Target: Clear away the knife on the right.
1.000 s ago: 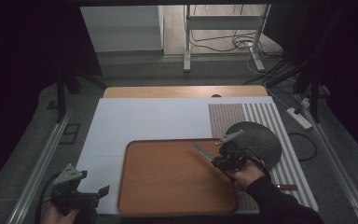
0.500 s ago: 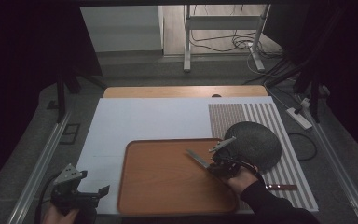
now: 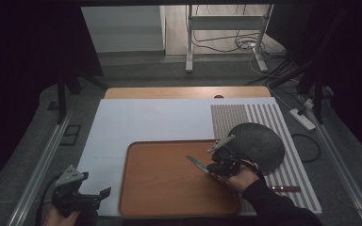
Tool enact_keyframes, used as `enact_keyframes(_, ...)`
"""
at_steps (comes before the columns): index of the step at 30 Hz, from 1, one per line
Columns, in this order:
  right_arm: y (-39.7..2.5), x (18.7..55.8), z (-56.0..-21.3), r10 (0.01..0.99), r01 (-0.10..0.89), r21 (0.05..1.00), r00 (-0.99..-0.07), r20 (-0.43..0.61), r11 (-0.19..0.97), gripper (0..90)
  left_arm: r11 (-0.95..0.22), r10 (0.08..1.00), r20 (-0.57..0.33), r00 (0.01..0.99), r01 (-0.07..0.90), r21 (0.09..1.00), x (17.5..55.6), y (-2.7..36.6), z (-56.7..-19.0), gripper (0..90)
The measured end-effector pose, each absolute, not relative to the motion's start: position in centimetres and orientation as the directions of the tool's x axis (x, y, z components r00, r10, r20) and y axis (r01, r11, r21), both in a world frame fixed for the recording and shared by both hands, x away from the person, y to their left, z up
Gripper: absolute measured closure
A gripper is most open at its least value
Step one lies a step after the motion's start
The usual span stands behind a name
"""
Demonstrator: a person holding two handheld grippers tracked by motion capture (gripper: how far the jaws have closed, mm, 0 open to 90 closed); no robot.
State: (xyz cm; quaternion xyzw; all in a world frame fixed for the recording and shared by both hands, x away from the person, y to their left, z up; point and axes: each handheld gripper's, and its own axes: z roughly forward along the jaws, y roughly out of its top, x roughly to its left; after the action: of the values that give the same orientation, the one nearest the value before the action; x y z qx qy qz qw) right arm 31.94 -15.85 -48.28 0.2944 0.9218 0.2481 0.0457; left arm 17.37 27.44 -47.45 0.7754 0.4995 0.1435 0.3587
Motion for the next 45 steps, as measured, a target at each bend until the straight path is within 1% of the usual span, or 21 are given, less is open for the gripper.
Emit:
enact_keyframes(4,-13.8,31.8,-49.5,0.507,0.472,0.431,-0.861,0.039,0.769,89.5,-0.246,0.877,-0.134,0.461,0.671,0.699,17.4,27.4,-47.4,0.0)
enact_keyframes(6,-13.4,31.9,-50.2,0.497,0.461,0.4,-0.867,0.015,0.792,89.6,-0.246,0.877,-0.133,0.461,0.671,0.7,17.3,27.4,-47.5,0.0)
enact_keyframes(7,-13.4,32.0,-50.4,0.499,0.464,0.399,-0.867,0.018,0.791,89.5,-0.246,0.877,-0.134,0.462,0.67,0.7,17.3,27.4,-47.5,0.0)
enact_keyframes(10,-14.3,32.4,-50.2,0.519,0.48,0.389,-0.855,0.006,0.786,89.5,-0.247,0.877,-0.133,0.463,0.67,0.7,17.3,27.4,-47.5,0.0)
enact_keyframes(11,-15.1,32.8,-50.2,0.54,0.507,0.387,-0.841,0.029,0.77,89.5,-0.249,0.876,-0.132,0.463,0.669,0.7,17.3,27.4,-47.5,0.1)
enact_keyframes(25,-20.0,33.6,-50.0,0.646,0.618,0.376,-0.761,0.065,0.69,89.5,-0.255,0.876,-0.127,0.466,0.669,0.699,17.4,27.3,-47.4,0.1)
enact_keyframes(27,-20.2,33.6,-50.0,0.65,0.622,0.374,-0.757,0.064,0.688,89.5,-0.256,0.875,-0.126,0.467,0.668,0.698,17.4,27.3,-47.4,0.1)
enact_keyframes(29,-20.5,33.7,-50.0,0.656,0.635,0.376,-0.749,0.087,0.675,89.5,-0.256,0.875,-0.126,0.467,0.668,0.698,17.4,27.3,-47.4,0.1)
enact_keyframes(32,-20.4,33.6,-49.9,0.654,0.628,0.373,-0.753,0.072,0.683,89.4,-0.257,0.875,-0.125,0.468,0.668,0.699,17.4,27.3,-47.4,0.1)
enact_keyframes(35,-20.2,33.5,-49.8,0.649,0.619,0.383,-0.758,0.064,0.685,85.0,-0.254,0.875,-0.128,0.467,0.668,0.699,17.4,27.3,-47.4,0.1)
enact_keyframes(37,-20.1,33.4,-49.5,0.645,0.609,0.405,-0.762,0.061,0.682,80.4,-0.25,0.875,-0.133,0.466,0.669,0.7,17.4,27.4,-47.4,0.1)
enact_keyframes(45,-20.0,32.8,-48.3,0.66,0.583,0.484,-0.751,0.017,0.652,52.5,-0.247,0.875,-0.136,0.465,0.67,0.7,17.4,27.4,-47.5,0.1)
